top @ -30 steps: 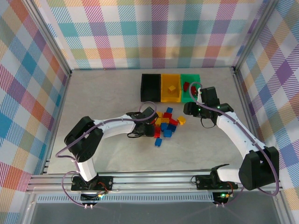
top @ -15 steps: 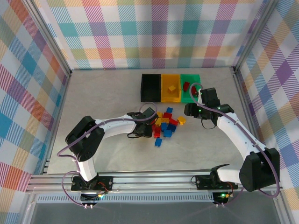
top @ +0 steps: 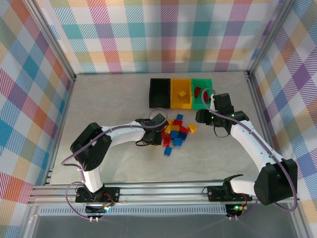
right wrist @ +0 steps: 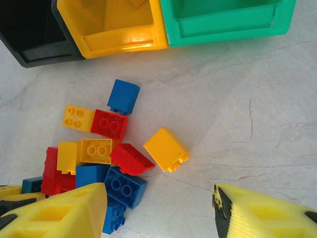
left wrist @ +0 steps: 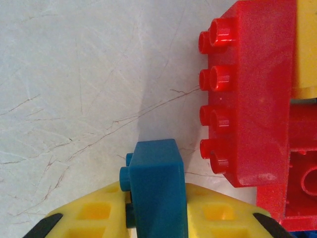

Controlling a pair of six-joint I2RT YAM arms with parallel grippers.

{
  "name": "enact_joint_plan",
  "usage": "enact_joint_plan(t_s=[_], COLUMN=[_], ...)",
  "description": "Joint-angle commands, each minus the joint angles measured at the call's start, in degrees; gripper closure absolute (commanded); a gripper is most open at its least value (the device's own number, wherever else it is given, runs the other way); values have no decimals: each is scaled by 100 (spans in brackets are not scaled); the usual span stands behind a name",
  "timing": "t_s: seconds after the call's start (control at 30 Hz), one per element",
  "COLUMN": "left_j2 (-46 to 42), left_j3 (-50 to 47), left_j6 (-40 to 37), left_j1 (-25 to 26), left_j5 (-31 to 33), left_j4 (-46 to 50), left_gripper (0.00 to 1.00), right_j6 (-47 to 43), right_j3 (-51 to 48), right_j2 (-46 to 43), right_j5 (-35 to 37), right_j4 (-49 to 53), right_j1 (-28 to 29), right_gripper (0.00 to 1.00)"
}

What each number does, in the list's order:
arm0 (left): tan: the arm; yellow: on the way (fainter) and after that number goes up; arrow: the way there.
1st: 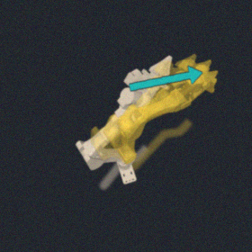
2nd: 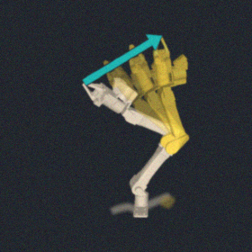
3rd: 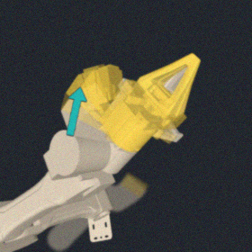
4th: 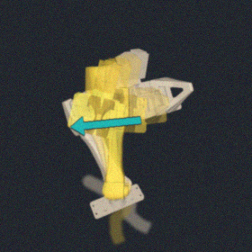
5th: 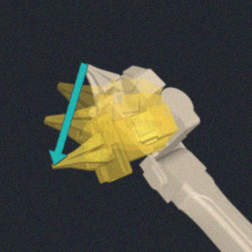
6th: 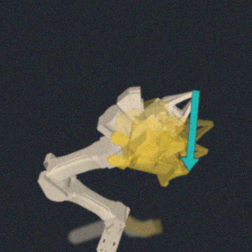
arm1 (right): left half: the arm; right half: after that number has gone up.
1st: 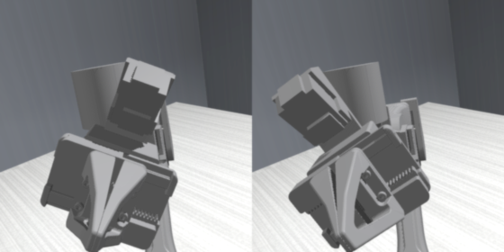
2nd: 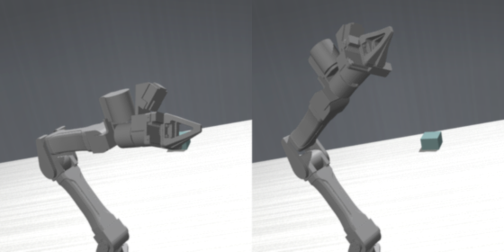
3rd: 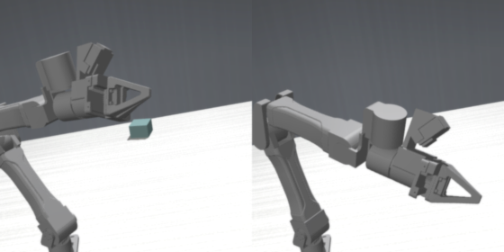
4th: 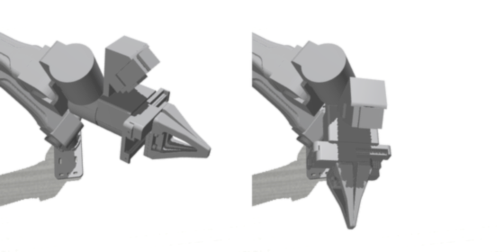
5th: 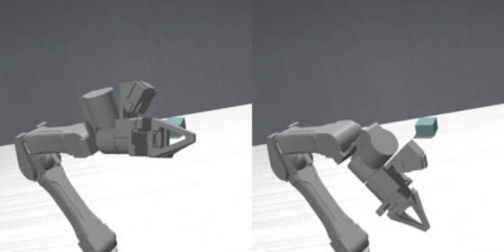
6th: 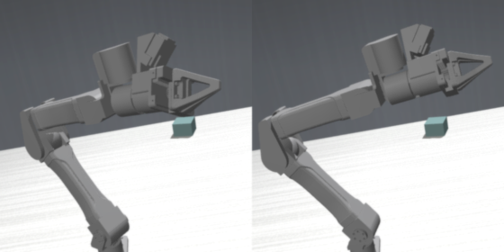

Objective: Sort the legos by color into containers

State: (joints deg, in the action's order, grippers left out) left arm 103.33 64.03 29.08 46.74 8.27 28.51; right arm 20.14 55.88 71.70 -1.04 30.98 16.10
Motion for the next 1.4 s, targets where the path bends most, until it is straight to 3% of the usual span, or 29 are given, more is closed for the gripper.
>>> enact_joint_plan(t_s=[0.0, 0.33, 0.6, 1.0, 1.37], left_j2=[67, -91, -81, 1757, 2898], left_j3=[126, 647, 1766, 4284, 5321], left_j6=[-69, -477, -1121, -1744, -1763], left_j1=[-24, -122, -631, -1444, -1853], left_j5=[122, 241, 311, 176, -458], left_j4=[206, 717, 967, 580, -121], left_gripper=[77, 81, 81, 79, 78], right_j6=[-28, -39, -46, 3, 108], right_j3=[-98, -125, -268, -594, -891], right_j2=[-155, -222, -391, -662, -877], right_j5=[58, 51, 61, -45, -166], right_j4=[73, 66, 84, 110, 167], right_j1=[0, 3, 7, 2, 10], right_gripper=[41, 41, 41, 41, 42])
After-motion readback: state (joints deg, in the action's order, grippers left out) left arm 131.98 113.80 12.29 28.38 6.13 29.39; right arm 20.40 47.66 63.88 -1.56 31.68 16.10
